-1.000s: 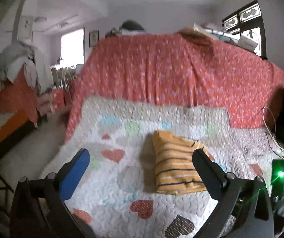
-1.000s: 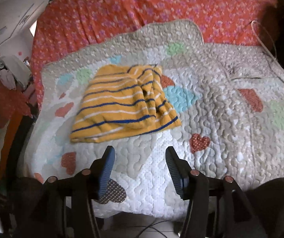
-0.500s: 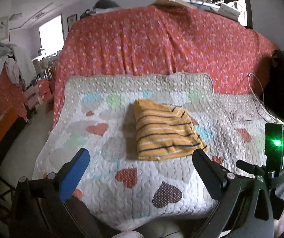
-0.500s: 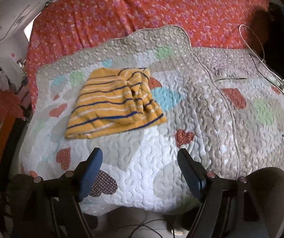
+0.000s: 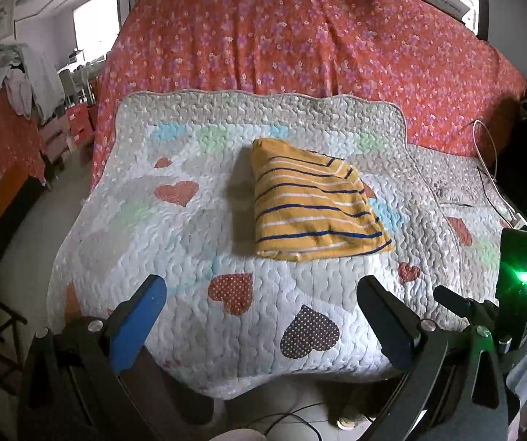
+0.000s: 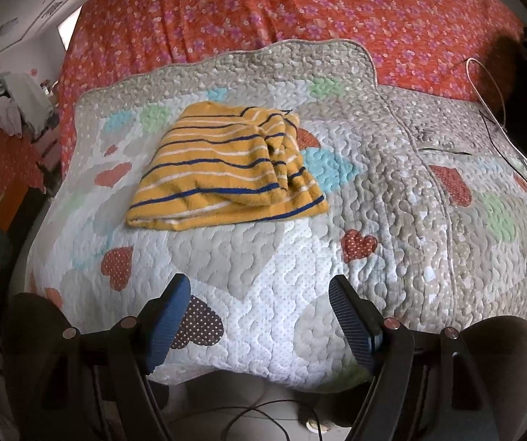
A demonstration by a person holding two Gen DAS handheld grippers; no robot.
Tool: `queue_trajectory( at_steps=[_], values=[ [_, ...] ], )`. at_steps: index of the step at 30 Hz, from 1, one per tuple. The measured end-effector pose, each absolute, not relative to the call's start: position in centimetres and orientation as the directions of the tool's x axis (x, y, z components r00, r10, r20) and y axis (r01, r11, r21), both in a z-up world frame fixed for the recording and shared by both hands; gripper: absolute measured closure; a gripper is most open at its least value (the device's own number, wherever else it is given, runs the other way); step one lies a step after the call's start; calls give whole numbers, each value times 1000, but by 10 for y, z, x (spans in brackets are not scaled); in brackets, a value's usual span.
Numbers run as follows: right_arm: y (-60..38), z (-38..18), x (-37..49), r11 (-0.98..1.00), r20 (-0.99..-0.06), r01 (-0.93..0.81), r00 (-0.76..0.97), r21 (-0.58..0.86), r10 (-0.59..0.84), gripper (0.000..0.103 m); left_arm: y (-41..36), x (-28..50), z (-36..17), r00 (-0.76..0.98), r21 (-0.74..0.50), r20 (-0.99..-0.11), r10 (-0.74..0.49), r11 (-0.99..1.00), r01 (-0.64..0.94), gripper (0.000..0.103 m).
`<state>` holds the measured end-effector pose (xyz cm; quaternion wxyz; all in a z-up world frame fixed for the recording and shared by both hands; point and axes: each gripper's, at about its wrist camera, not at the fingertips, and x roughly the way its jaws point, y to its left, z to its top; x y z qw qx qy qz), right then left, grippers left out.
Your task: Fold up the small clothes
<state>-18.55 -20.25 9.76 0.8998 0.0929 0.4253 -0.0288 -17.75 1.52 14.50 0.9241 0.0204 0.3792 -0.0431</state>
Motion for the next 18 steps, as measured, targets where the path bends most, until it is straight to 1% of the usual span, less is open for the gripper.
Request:
queue_trajectory(
  at_steps=[8, 18],
  values=[
    [-202, 95, -185, 982, -778, 129, 628, 139, 28, 20, 14, -176, 140, 695, 3, -714, -84, 993, 122, 0],
    [-200, 90, -184, 984, -787, 121, 617, 129, 28, 20, 14, -173, 130, 660, -25, -745, -96, 993, 116, 0]
  ],
)
